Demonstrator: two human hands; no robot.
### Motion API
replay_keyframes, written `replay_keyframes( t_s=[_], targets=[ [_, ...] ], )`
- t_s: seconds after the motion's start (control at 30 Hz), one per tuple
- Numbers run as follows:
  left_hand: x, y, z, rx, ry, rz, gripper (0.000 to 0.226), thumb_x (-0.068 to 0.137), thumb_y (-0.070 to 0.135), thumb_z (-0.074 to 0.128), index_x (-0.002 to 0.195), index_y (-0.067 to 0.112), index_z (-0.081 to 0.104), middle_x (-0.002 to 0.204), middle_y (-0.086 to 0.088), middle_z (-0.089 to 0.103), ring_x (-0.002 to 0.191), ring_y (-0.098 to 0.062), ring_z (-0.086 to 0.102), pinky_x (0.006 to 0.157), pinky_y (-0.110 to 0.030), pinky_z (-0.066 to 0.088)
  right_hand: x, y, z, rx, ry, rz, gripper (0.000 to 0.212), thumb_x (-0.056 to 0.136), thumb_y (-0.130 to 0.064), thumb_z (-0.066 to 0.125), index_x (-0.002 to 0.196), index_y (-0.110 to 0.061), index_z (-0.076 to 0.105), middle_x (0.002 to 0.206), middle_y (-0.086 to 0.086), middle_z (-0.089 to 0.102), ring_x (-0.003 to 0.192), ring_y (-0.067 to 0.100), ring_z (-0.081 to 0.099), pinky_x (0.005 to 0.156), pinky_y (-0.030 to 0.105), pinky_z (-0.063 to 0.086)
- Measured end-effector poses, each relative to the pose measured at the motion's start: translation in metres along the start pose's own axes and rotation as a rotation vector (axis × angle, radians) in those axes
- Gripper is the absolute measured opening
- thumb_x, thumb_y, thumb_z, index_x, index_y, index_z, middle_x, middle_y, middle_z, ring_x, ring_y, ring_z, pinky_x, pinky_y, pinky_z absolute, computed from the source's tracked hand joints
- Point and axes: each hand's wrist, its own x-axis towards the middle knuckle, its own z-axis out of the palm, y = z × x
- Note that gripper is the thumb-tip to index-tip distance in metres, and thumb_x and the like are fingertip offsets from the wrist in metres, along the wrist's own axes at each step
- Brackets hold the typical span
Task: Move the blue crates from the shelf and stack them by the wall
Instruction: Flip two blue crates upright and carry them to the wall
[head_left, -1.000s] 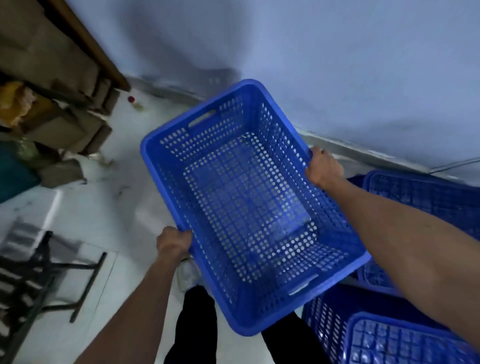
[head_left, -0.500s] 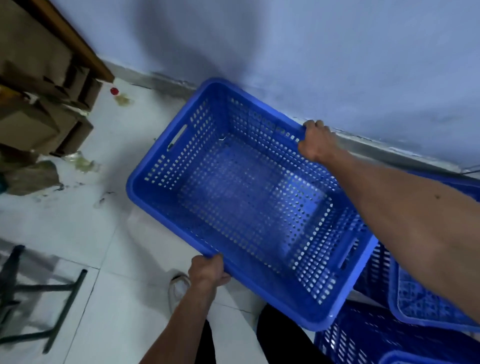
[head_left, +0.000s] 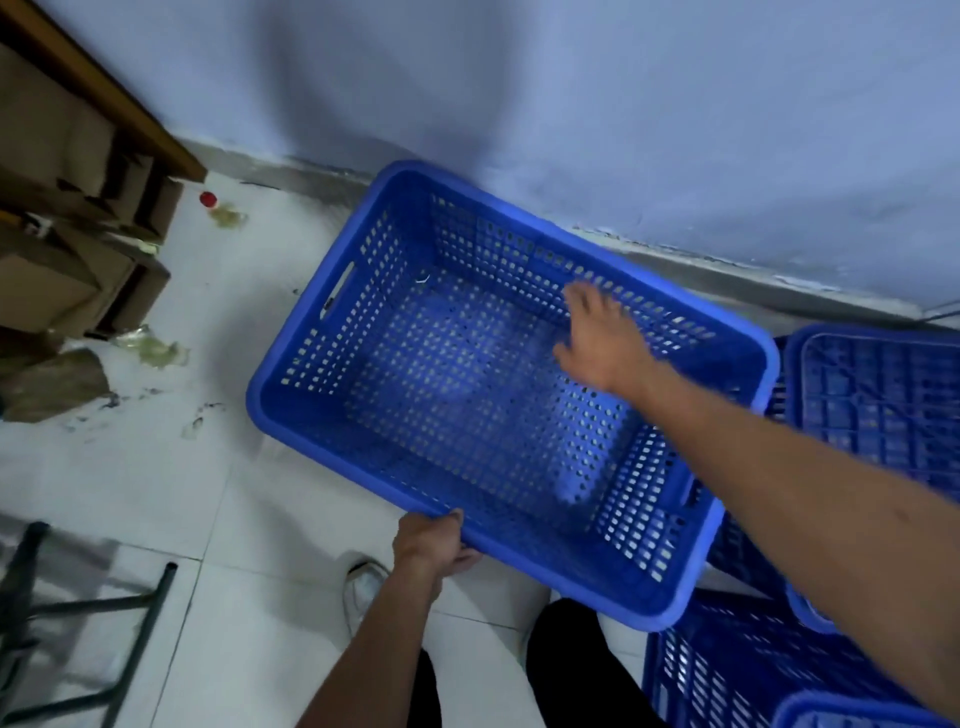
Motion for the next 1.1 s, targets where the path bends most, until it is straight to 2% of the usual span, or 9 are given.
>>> replay_keyframes(
  t_s=[0.17, 0.27, 0.33, 0.43, 0.5, 0.57, 0.73, 1.0, 1.1],
  targets=[
    [-0.017, 0.018, -0.014, 0.768, 0.091, 0.216, 0.059, 0.083, 0.063, 0.061, 0.082, 0.005, 0.068, 0.062, -0.011, 0.073, 0.056, -0.024, 0.072, 0.065, -0.034, 0.062, -0.105, -0.032, 0.060, 0.095, -0.279, -0.148, 0.071, 0.092, -0.040, 0.054, 0.151, -0.012, 0.028, 0.153, 0.007, 0.031, 0.138, 0.029, 0.033, 0.113, 0.041, 0.029],
    [-0.027, 0.032, -0.016, 1.380, 0.254, 0.517, 0.061, 0.086, 0.070, 0.051, 0.100, 0.012, 0.067, 0.102, -0.008, 0.073, 0.097, -0.025, 0.069, 0.082, -0.031, 0.052, -0.142, -0.046, 0.089, 0.166, -0.373, -0.096, 0.062, 0.093, -0.046, 0.051, 0.146, -0.016, 0.038, 0.148, 0.005, 0.040, 0.134, 0.026, 0.038, 0.108, 0.038, 0.032],
    [-0.031, 0.041, -0.016, 1.579, 0.337, 0.739, 0.054, 0.089, 0.063, 0.053, 0.111, 0.014, 0.063, 0.115, -0.009, 0.066, 0.111, -0.027, 0.062, 0.089, -0.034, 0.048, -0.160, -0.056, 0.103, 0.207, -0.432, -0.060, 0.061, 0.091, -0.052, 0.052, 0.141, -0.019, 0.045, 0.143, 0.004, 0.047, 0.132, 0.025, 0.042, 0.107, 0.036, 0.034],
    [-0.017, 0.044, -0.024, 1.696, 0.248, 0.997, 0.058, 0.087, 0.064, 0.054, 0.120, 0.016, 0.059, 0.123, -0.008, 0.059, 0.119, -0.027, 0.053, 0.098, -0.038, 0.041, -0.181, -0.068, 0.123, 0.217, -0.513, -0.027, 0.068, 0.087, -0.058, 0.054, 0.143, -0.021, 0.041, 0.145, 0.005, 0.046, 0.134, 0.026, 0.043, 0.108, 0.038, 0.036],
    [-0.004, 0.045, -0.035, 1.750, 0.129, 1.013, 0.065, 0.082, 0.070, 0.054, 0.121, 0.019, 0.058, 0.124, -0.005, 0.056, 0.120, -0.026, 0.049, 0.101, -0.038, 0.036, -0.189, -0.073, 0.132, 0.156, -0.518, -0.001, 0.065, 0.090, -0.051, 0.052, 0.144, -0.018, 0.036, 0.144, 0.008, 0.046, 0.132, 0.029, 0.045, 0.105, 0.041, 0.039],
    [0.004, 0.046, -0.045, 1.846, 0.050, 0.967, 0.060, 0.083, 0.062, 0.059, 0.126, 0.020, 0.055, 0.126, -0.003, 0.057, 0.120, -0.024, 0.051, 0.102, -0.037, 0.036, -0.193, -0.074, 0.139, 0.070, -0.490, 0.012, 0.055, 0.095, -0.035, 0.046, 0.144, -0.013, 0.033, 0.140, 0.011, 0.047, 0.126, 0.031, 0.049, 0.099, 0.043, 0.043],
    [0.008, 0.050, -0.050, 2.032, 0.137, 0.925, 0.036, 0.090, 0.012, 0.055, 0.126, 0.017, 0.056, 0.122, -0.006, 0.064, 0.113, -0.026, 0.060, 0.091, -0.036, 0.047, -0.196, -0.074, 0.149, -0.122, -0.405, -0.079, 0.052, 0.097, -0.011, 0.038, 0.147, -0.008, 0.026, 0.131, 0.015, 0.051, 0.109, 0.035, 0.061, 0.077, 0.040, 0.047],
    [-0.002, 0.061, -0.041, 2.155, 0.194, 1.002, 0.029, 0.094, 0.006, 0.045, 0.117, 0.012, 0.060, 0.121, -0.011, 0.062, 0.114, -0.030, 0.057, 0.092, -0.037, 0.043, -0.200, -0.065, 0.135, -0.158, -0.323, -0.116, 0.051, 0.094, -0.007, 0.041, 0.144, -0.009, 0.030, 0.127, 0.012, 0.057, 0.099, 0.035, 0.066, 0.066, 0.035, 0.037],
    [-0.009, 0.065, -0.040, 2.046, 0.187, 1.108, 0.015, 0.084, 0.012, 0.065, 0.099, 0.012, 0.068, 0.101, -0.013, 0.067, 0.094, -0.030, 0.064, 0.080, -0.034, 0.049, -0.197, -0.064, 0.134, -0.160, -0.332, -0.107, 0.050, 0.093, -0.009, 0.043, 0.142, -0.010, 0.030, 0.127, 0.011, 0.056, 0.096, 0.035, 0.067, 0.064, 0.035, 0.036]
  ],
)
